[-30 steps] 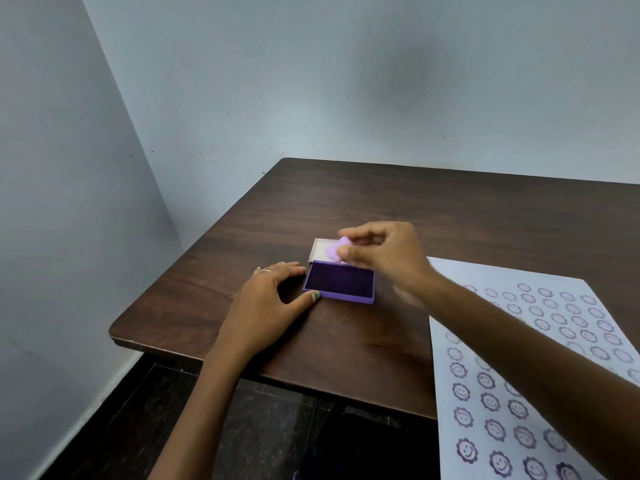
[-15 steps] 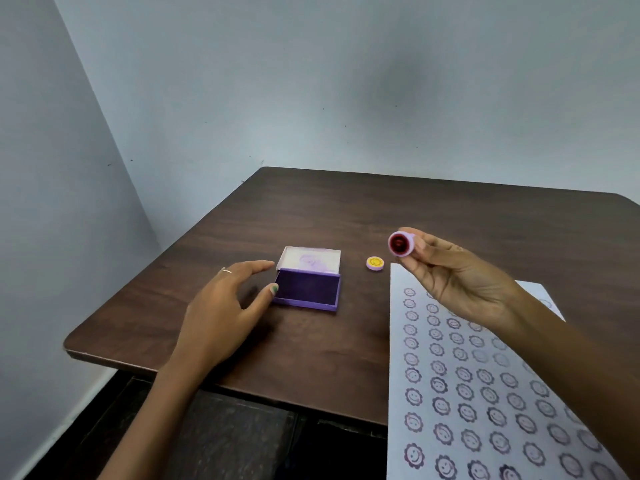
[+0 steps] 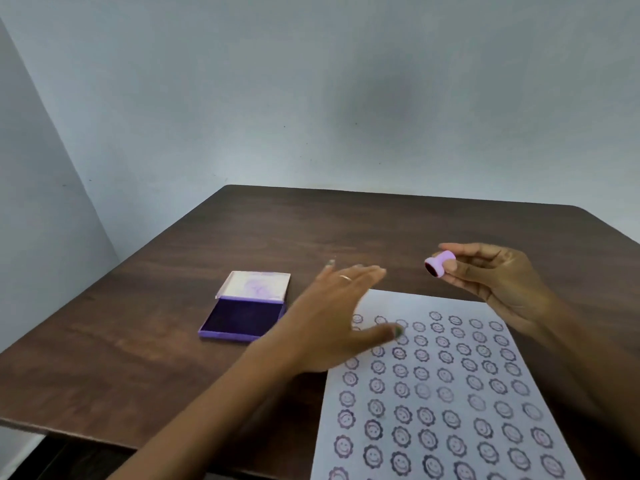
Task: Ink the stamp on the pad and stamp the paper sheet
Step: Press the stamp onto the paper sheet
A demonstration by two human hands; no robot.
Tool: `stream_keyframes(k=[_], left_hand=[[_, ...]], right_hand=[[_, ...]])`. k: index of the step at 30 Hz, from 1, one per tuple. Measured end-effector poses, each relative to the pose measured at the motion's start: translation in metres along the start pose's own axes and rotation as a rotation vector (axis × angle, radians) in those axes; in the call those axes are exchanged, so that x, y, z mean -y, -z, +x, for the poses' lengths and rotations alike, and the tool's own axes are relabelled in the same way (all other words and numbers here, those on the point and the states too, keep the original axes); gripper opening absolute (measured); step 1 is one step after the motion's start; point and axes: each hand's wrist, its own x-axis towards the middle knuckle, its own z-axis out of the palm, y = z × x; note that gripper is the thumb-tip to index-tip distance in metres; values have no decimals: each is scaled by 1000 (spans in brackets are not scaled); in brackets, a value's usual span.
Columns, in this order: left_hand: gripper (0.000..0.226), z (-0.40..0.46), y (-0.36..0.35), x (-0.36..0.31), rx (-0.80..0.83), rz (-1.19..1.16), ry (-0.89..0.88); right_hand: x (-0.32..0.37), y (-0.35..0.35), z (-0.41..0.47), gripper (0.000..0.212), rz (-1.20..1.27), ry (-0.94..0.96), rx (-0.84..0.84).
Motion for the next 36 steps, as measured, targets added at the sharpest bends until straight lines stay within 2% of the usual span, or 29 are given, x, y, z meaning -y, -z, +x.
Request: stream_keyframes(k=[4, 7, 13, 19, 36], left_hand=[[100, 45, -23, -10, 244, 49, -24], [108, 52, -40, -2, 332, 29, -15], [113, 42, -54, 13, 264, 62, 6], [117, 42, -50, 8, 290, 59, 25], [111, 44, -48, 8, 315, 58, 18]], right_hand=[[1, 0, -6, 35, -249, 88, 56], [3, -6, -10, 32, -345, 119, 88], [1, -16, -9, 27, -618, 196, 173], [-3, -22, -10, 29, -847, 253, 186], [-4, -31, -12, 29, -1047, 295, 218]])
